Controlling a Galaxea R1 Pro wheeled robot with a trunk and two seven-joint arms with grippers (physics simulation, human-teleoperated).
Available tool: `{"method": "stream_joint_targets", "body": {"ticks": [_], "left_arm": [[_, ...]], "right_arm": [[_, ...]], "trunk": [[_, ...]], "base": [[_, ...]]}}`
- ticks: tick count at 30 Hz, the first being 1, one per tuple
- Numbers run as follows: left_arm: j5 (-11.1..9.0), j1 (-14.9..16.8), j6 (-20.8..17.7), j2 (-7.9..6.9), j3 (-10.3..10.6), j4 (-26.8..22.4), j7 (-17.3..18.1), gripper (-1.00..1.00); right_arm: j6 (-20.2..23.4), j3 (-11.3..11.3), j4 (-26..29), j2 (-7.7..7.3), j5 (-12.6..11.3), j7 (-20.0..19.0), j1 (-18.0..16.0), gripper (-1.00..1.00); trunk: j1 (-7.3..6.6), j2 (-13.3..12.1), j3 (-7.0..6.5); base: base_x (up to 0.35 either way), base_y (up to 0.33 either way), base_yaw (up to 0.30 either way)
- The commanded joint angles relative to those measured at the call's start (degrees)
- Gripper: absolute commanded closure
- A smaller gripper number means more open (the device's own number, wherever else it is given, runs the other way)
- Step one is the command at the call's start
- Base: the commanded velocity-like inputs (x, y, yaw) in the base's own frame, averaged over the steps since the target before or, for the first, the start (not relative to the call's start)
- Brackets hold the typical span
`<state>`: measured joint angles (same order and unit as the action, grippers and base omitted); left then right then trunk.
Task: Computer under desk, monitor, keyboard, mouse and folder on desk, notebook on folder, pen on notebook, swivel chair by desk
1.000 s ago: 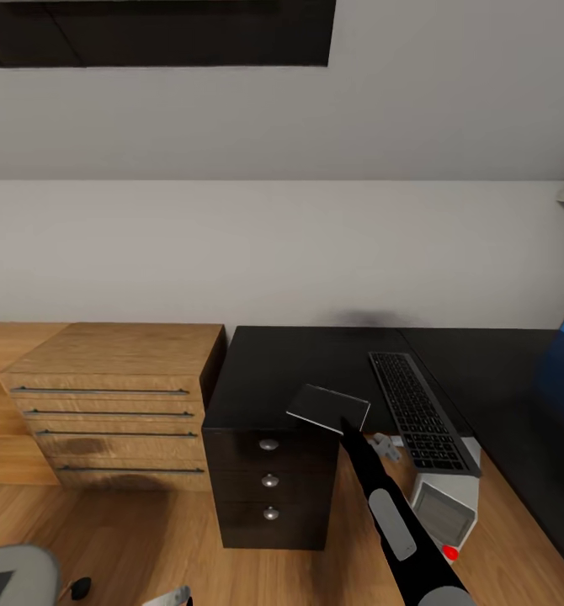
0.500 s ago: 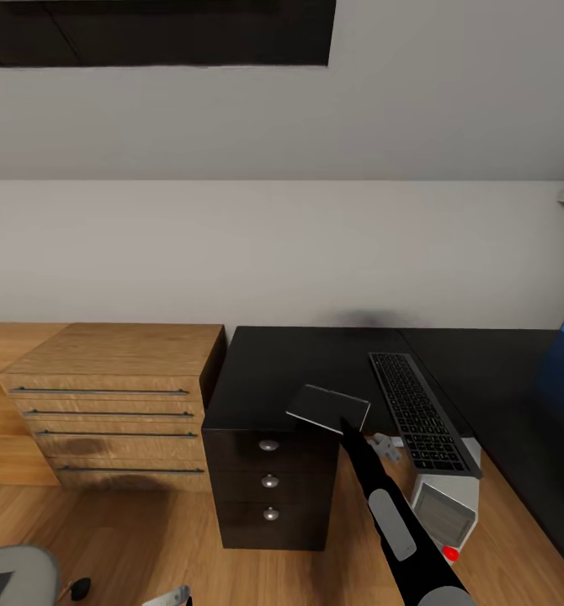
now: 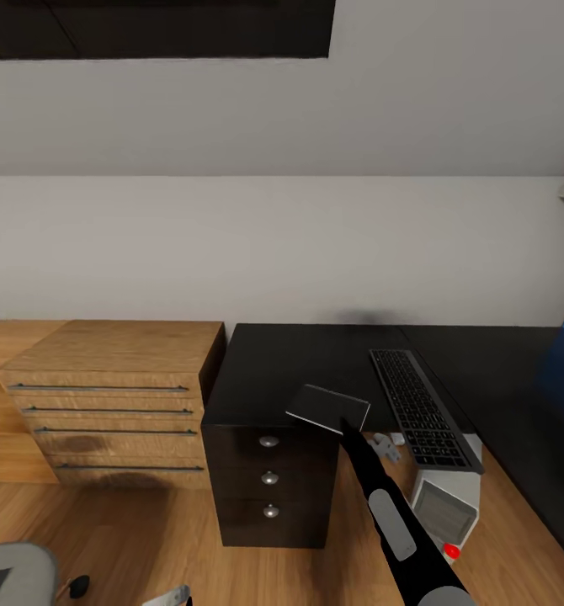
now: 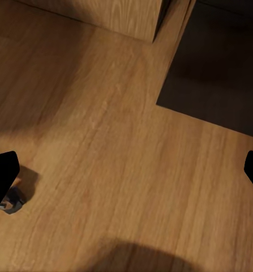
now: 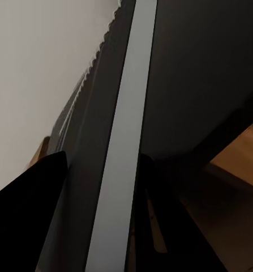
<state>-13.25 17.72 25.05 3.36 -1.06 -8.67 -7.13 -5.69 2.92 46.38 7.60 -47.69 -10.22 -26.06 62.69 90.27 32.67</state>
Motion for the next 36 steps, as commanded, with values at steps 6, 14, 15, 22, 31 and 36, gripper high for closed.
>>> {"method": "stream_joint_targets", "body": {"ticks": [6, 14, 15, 22, 31, 36], "left_arm": [[-0.1, 0.0, 0.2, -0.01, -0.1, 0.0, -0.1, -1.00], [-0.1, 0.0, 0.2, -0.02, -0.1, 0.0, -0.1, -1.00], [-0.1, 0.0, 0.2, -0.02, -0.1, 0.0, -0.1, -1.00], [-0.1, 0.0, 0.2, -0.01, -0.2, 0.0, -0.1, -1.00], [-0.1, 0.0, 0.2, -0.02, -0.2, -0.1, -0.1, -1.00], [-0.1, 0.0, 0.2, -0.02, -0.1, -0.1, -0.1, -1.00]], "right_arm": [[0.0, 0.2, -0.1, 0.05, -0.6, -0.4, 0.0, 1.00], [0.0, 0.2, -0.1, 0.02, -0.6, -0.4, 0.0, 1.00], [0.0, 0.2, -0.1, 0.01, -0.6, -0.4, 0.0, 1.00], [0.0, 0.2, -0.1, -0.03, -0.6, -0.4, 0.0, 1.00], [-0.2, 0.2, -0.1, -0.04, -0.6, -0.4, 0.0, 1.00], [-0.2, 0.2, -0.1, -0.04, -0.5, -0.4, 0.0, 1.00]], "trunk": [[1.32, 2.4, 1.14], [3.08, 5.7, 2.57], [3.08, 5.7, 2.57], [3.08, 5.7, 2.57], [3.08, 5.7, 2.57], [3.08, 5.7, 2.57]], "base": [[0.000, 0.000, 0.000], [0.000, 0.000, 0.000], [0.000, 0.000, 0.000], [0.000, 0.000, 0.000], [0.000, 0.000, 0.000], [0.000, 0.000, 0.000]]}}
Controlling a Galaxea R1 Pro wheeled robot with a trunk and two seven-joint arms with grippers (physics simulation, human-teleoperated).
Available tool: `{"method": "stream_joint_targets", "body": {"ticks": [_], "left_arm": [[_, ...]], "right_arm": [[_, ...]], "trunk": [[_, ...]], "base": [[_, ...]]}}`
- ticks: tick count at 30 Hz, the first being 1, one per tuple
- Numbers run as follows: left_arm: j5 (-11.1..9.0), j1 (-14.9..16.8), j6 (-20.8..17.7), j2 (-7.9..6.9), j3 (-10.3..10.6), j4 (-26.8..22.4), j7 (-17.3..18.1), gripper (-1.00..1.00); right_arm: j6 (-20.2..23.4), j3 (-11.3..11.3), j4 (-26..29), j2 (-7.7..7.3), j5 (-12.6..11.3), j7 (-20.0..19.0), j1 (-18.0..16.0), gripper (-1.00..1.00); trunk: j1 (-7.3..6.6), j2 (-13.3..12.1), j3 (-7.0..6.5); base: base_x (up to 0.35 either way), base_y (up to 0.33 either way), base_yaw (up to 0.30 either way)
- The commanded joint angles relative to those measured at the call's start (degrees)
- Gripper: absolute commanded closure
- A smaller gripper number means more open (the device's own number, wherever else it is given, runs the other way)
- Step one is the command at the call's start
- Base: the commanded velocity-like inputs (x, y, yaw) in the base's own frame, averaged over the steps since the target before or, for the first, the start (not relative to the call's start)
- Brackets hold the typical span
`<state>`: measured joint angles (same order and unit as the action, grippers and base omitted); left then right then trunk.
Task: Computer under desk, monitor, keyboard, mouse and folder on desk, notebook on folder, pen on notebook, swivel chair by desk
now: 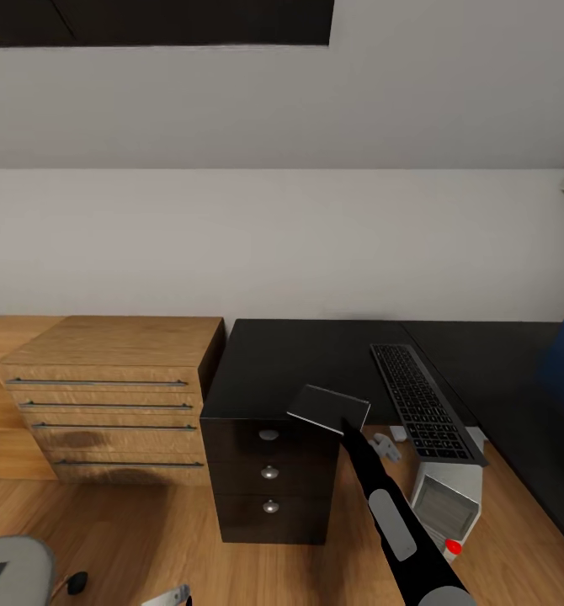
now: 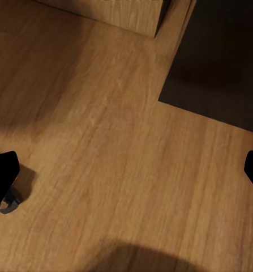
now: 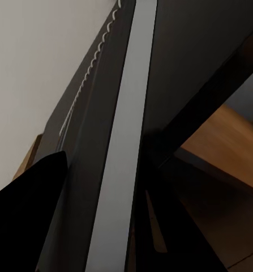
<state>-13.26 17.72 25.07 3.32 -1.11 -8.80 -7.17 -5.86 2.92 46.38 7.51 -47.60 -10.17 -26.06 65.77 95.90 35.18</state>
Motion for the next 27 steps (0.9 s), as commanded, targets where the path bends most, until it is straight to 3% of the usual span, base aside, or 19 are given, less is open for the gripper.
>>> {"method": "stream_joint_targets", "body": {"ticks": [1, 27], "left_arm": [[-0.1, 0.0, 0.2, 0.02, 0.0, 0.0, 0.0, -1.00], [-0.1, 0.0, 0.2, 0.02, 0.1, 0.0, -0.1, -1.00]], "right_arm": [[0.0, 0.2, -0.1, 0.05, -0.6, -0.5, 0.0, 1.00], [0.0, 0.2, -0.1, 0.05, -0.6, -0.2, 0.0, 1.00]], "trunk": [[-0.01, 0.0, 0.05], [-0.01, 0.0, 0.05]], "base": [[0.000, 0.000, 0.000], [0.022, 0.000, 0.000]]}}
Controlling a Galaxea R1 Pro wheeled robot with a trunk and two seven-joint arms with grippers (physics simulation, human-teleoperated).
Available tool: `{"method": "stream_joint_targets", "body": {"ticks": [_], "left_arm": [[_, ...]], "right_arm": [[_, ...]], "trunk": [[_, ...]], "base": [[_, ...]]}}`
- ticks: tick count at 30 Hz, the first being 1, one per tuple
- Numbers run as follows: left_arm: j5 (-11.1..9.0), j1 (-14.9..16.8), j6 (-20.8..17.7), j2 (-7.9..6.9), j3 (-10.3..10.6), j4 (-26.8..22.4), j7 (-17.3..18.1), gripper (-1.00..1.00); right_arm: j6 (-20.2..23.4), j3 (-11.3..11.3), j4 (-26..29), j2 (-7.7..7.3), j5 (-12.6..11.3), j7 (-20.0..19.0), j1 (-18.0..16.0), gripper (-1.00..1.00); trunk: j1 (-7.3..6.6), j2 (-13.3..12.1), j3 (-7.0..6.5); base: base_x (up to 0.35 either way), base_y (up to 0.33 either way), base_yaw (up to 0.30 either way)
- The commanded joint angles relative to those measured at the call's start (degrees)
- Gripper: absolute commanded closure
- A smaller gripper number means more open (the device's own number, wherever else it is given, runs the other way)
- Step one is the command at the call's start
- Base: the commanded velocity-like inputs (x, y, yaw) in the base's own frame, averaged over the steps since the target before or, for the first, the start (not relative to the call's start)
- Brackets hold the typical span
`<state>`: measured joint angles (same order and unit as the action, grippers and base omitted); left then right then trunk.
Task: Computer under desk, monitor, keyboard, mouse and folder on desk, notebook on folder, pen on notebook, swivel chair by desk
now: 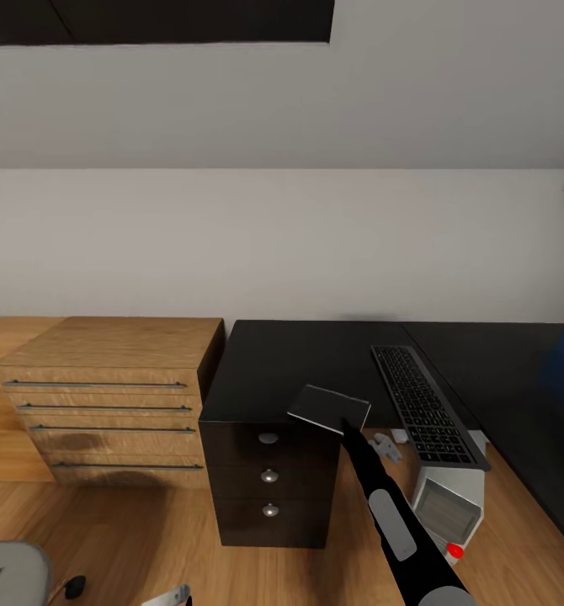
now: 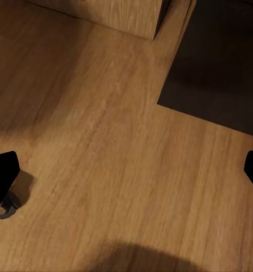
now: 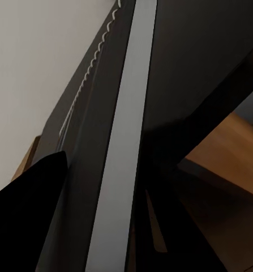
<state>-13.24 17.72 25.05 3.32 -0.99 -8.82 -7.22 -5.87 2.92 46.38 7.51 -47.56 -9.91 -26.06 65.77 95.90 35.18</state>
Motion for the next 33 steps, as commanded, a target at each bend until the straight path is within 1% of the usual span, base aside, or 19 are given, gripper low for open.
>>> {"method": "stream_joint_targets", "body": {"ticks": [1, 27, 28, 33], "left_arm": [[-0.1, 0.0, 0.2, 0.02, -0.1, 0.0, -0.1, -1.00], [-0.1, 0.0, 0.2, 0.02, -0.1, 0.0, -0.1, -1.00], [-0.1, 0.0, 0.2, 0.02, -0.1, 0.0, -0.1, -1.00], [-0.1, 0.0, 0.2, 0.02, -0.1, 0.0, 0.0, -1.00]], "right_arm": [[0.0, 0.2, -0.1, 0.05, -0.6, -0.5, 0.0, 1.00], [0.0, 0.2, -0.1, 0.09, -0.6, -0.1, 0.0, 1.00], [0.0, 0.2, -0.1, 0.08, -0.6, -0.1, 0.0, -1.00], [0.0, 0.2, -0.1, 0.06, -0.7, -0.1, 0.0, -1.00]], "trunk": [[-0.01, 0.0, 0.05], [-0.01, 0.0, 0.05], [-0.01, 0.0, 0.05], [-0.01, 0.0, 0.05]], "base": [[0.003, 0.000, 0.000], [0.000, 0.000, 0.000], [0.000, 0.000, 0.000], [0.000, 0.000, 0.000]]}}
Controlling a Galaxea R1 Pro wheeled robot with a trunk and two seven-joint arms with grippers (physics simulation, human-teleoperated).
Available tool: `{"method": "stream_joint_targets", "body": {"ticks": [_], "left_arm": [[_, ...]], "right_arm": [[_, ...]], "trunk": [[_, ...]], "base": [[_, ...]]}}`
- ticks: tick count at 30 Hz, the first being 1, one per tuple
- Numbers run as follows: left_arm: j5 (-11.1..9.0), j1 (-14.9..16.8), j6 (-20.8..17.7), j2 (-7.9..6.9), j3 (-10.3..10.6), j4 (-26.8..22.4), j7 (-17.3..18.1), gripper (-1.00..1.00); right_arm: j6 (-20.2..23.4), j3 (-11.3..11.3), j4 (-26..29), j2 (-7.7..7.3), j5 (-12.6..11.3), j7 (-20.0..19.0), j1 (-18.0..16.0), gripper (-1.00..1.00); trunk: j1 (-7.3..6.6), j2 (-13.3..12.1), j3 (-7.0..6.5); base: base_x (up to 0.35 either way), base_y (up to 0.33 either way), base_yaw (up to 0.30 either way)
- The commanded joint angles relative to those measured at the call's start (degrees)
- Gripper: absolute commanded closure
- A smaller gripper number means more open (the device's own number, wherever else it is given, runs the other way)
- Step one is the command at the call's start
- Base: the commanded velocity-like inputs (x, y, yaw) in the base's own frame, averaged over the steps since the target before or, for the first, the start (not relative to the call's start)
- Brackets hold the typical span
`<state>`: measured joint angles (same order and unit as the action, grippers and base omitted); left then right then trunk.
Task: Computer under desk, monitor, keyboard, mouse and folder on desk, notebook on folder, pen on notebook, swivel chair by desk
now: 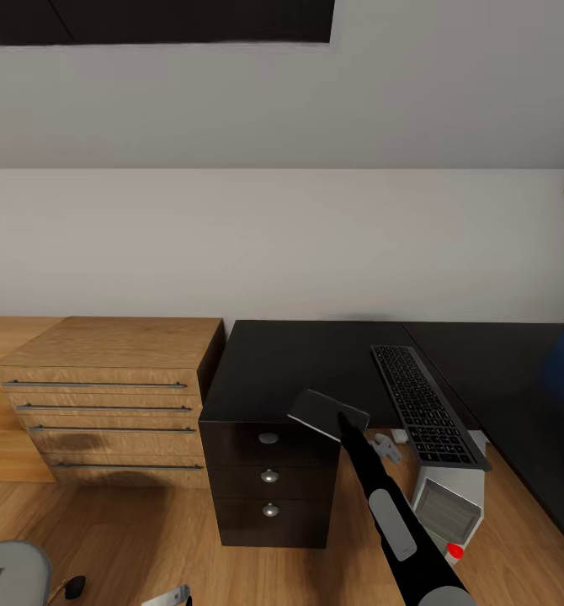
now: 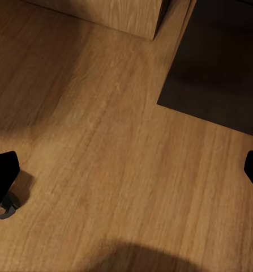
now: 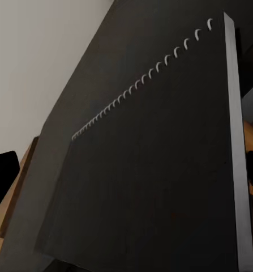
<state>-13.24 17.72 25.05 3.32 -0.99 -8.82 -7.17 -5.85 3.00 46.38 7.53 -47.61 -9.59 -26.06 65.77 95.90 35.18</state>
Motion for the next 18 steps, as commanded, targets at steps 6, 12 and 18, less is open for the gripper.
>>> {"method": "stream_joint_targets", "body": {"ticks": [6, 12, 18], "left_arm": [[-0.1, 0.0, 0.2, 0.02, -0.1, 0.0, 0.0, -1.00], [-0.1, 0.0, 0.2, 0.02, -0.1, 0.0, 0.0, -1.00], [-0.1, 0.0, 0.2, 0.02, -0.1, 0.0, -0.1, -1.00]], "right_arm": [[0.0, 0.2, -0.1, 0.04, -0.6, -0.5, 0.0, -1.00], [0.0, 0.2, -0.1, 0.03, -0.6, -0.5, 0.0, -1.00], [0.0, 0.2, -0.1, 0.03, -0.6, -0.6, 0.0, -1.00]], "trunk": [[-0.01, 0.0, 0.05], [-0.01, 0.0, 0.05], [-0.01, 0.0, 0.05]], "base": [[0.000, 0.000, 0.000], [0.000, 0.000, 0.000], [0.000, 0.000, 0.000]]}}
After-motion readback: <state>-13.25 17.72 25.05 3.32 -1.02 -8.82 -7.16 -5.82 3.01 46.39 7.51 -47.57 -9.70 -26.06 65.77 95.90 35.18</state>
